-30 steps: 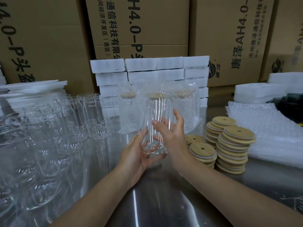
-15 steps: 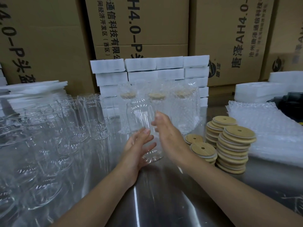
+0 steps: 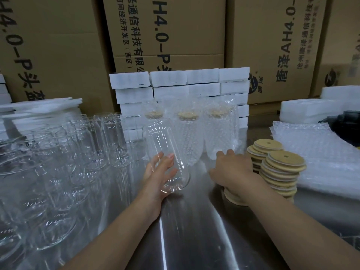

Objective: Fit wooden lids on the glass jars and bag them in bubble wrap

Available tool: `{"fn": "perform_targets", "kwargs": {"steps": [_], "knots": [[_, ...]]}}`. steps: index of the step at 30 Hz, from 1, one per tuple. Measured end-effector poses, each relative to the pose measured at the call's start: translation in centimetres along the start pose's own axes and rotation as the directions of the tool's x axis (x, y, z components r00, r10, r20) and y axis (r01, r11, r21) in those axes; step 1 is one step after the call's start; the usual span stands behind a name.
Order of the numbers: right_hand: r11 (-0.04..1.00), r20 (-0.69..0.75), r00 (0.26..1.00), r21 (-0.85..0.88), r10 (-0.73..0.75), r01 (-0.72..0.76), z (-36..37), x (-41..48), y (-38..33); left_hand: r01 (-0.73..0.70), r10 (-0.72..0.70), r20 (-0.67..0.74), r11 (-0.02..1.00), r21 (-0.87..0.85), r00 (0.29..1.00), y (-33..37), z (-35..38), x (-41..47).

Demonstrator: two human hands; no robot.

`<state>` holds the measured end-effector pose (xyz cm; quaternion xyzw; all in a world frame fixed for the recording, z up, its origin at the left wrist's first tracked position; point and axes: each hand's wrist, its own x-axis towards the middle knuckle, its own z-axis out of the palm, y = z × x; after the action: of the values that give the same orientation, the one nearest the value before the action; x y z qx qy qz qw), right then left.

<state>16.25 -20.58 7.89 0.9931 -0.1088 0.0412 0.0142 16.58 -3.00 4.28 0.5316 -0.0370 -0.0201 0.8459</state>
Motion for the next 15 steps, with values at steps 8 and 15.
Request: {"fn": "perform_targets", "kwargs": {"steps": [8, 15], "knots": [[0.992, 0.054, 0.999, 0.125, 0.002, -0.009, 0.16, 0.17, 0.31, -0.134, 0.138, -0.011, 0.976, 0.171, 0.990, 0.29, -0.09, -0.31], [0.970, -0.252, 0.967, 0.220, -0.042, 0.099, 0.21, 0.23, -0.06, -0.259, 0.292, -0.046, 0.903, 0.342, 0.955, -0.08, -0.07, -0.15]]}}
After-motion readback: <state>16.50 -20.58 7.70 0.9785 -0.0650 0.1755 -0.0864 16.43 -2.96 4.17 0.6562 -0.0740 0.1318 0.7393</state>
